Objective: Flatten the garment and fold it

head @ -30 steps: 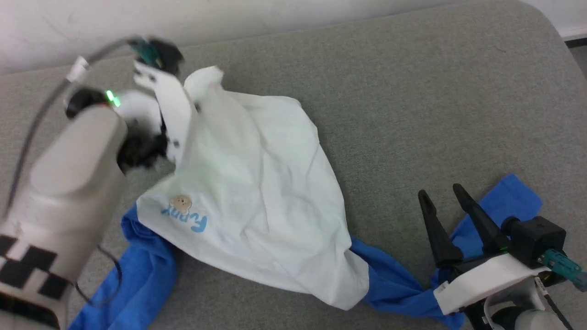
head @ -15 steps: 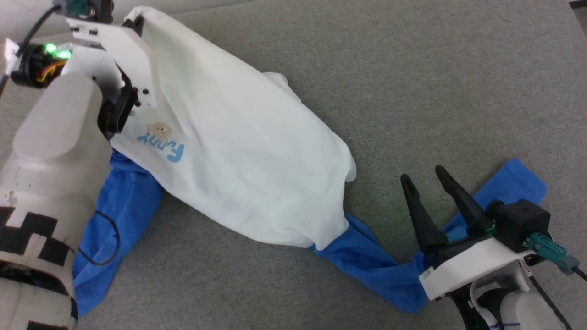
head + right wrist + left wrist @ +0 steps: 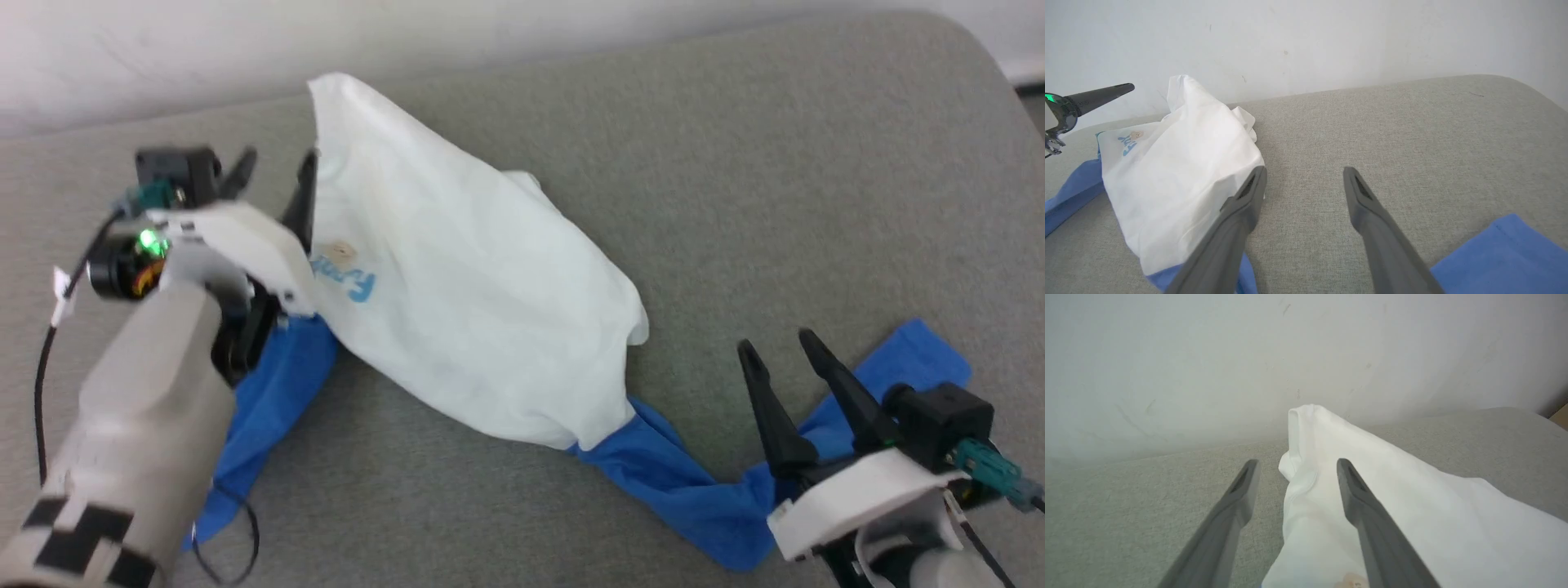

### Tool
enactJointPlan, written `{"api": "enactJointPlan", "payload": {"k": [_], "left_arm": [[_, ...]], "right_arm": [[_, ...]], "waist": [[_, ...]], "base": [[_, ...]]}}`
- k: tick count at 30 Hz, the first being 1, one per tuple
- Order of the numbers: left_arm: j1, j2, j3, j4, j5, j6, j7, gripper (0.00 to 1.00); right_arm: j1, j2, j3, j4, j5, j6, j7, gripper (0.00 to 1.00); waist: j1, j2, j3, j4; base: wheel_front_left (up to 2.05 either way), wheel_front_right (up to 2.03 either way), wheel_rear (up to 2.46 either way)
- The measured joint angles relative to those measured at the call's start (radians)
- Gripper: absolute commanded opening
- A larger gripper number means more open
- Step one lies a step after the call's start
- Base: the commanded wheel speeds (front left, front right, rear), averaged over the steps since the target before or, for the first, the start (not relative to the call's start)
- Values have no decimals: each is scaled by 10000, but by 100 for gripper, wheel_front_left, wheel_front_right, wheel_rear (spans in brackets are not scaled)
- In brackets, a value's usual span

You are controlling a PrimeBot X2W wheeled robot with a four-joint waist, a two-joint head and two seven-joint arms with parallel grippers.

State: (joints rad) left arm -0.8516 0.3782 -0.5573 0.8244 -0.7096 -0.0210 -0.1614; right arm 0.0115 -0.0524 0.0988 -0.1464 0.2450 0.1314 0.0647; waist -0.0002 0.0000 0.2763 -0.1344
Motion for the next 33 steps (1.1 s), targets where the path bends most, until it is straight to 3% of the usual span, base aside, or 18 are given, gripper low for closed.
{"api": "enactJointPlan", "payload": {"k": [5, 11, 16, 21, 28, 29, 30, 32, 33], "left_arm": [[1668, 769, -73, -2165, -366, 493, 1210, 100], [3824, 2201, -169, -5743, -1026, 1329, 3467, 100], [4843, 3158, -642, -7910, -1279, 1682, 5231, 100], [4881, 3524, -1361, -8420, -1252, 1643, 6780, 100], [4245, 3365, -2305, -6970, -1070, 1005, 8255, 100], [4145, 3319, -2387, -6786, -1068, 886, 8343, 86], [4065, 3294, -2489, -6642, -1051, 752, 8452, 49], [3928, 3262, -2585, -6429, -988, 575, 8533, 0], [3922, 3248, -2589, -6343, -915, 577, 8470, 0]], "right_arm": [[523, -4, -265, -267, -61, 0, 234, 100], [788, 0, -313, -512, -63, 0, 408, 100], [807, 0, -314, -642, -63, 0, 483, 100], [803, 0, -288, -648, -63, 0, 491, 100], [691, 4, -107, -550, -63, 0, 493, 100], [690, 2, -111, -523, -63, 0, 491, 100], [691, 2, -138, -491, -63, 0, 489, 100], [694, 0, -184, -428, -63, 0, 481, 100], [697, 0, -205, -387, -61, 0, 474, 100]], "waist": [[-1, 0, -621, 442], [-2, 0, -1133, 1005], [-1, 0, -1295, 1342], [2, 0, -1133, 1418], [1, 0, -882, 1355], [1, 0, -883, 1319], [1, 0, -892, 1290], [0, 0, -933, 1258], [1, 0, -967, 1252]], "base": [[0, 0, 0], [0, 0, 0], [0, 0, 0], [0, 0, 0], [0, 0, 0], [0, 0, 0], [0, 0, 0], [0, 0, 0], [0, 0, 0]]}}
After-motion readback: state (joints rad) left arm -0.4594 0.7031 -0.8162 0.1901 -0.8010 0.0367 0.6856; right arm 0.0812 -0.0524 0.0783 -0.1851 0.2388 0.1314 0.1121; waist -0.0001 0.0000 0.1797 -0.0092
